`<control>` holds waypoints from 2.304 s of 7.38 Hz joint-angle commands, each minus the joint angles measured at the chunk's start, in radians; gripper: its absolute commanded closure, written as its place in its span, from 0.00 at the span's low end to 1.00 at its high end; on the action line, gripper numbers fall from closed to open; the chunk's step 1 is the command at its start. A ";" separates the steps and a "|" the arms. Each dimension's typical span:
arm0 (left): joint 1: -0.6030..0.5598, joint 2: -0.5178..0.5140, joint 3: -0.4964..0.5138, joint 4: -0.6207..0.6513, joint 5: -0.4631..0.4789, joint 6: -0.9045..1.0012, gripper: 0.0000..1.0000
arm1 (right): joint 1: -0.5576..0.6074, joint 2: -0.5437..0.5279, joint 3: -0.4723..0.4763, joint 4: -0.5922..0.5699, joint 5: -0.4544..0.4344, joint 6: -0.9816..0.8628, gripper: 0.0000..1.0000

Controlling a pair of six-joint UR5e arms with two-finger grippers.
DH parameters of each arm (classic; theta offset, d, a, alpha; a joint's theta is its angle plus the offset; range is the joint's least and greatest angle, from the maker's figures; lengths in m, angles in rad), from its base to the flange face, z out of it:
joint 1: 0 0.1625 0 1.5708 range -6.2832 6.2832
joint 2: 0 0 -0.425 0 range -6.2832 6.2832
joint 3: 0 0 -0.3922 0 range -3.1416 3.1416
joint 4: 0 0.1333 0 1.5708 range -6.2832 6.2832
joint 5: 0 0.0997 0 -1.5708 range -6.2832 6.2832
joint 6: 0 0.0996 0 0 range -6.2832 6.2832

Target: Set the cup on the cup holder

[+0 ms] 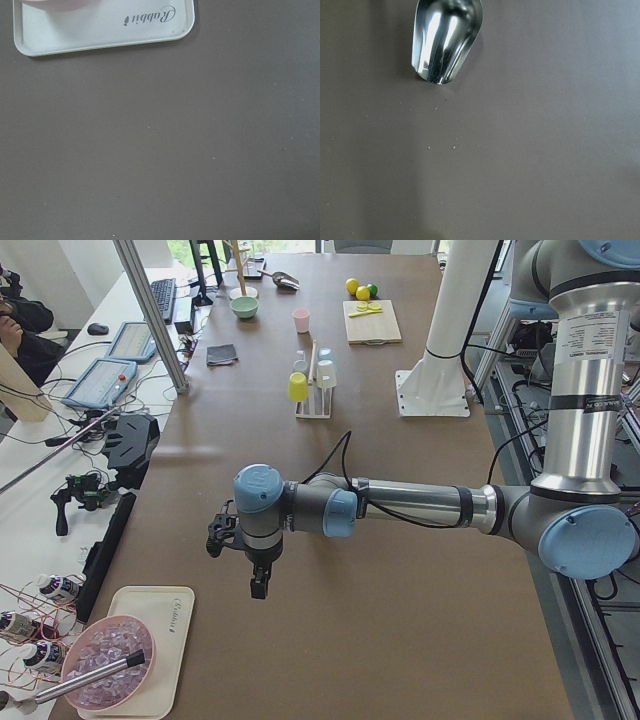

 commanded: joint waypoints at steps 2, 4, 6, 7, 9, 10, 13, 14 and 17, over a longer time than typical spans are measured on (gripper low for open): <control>0.000 0.001 -0.001 -0.002 -0.001 0.003 0.02 | -0.003 -0.002 0.005 0.000 0.000 0.000 0.00; 0.000 0.002 0.006 -0.002 0.001 0.003 0.02 | -0.005 -0.002 0.020 0.000 -0.002 0.000 0.00; 0.000 0.001 0.006 -0.002 0.001 0.003 0.02 | -0.003 -0.005 0.018 0.009 0.017 -0.012 0.00; 0.000 0.001 0.001 -0.002 0.001 0.003 0.02 | -0.003 -0.005 0.020 0.011 0.040 -0.014 0.00; 0.000 0.001 0.006 -0.002 0.001 0.003 0.02 | -0.005 -0.002 0.020 0.012 0.057 -0.014 0.00; 0.000 0.001 0.007 -0.002 0.001 0.003 0.02 | -0.005 0.002 0.020 0.012 0.057 -0.014 0.00; 0.000 0.002 0.012 -0.002 0.002 0.003 0.02 | -0.005 0.014 0.025 0.011 0.058 -0.003 0.00; 0.000 0.002 0.013 -0.002 0.002 0.003 0.02 | -0.008 0.035 0.026 0.009 0.060 -0.003 0.00; 0.000 0.002 0.013 -0.002 0.002 0.003 0.02 | -0.031 0.087 0.031 0.003 0.106 -0.002 0.00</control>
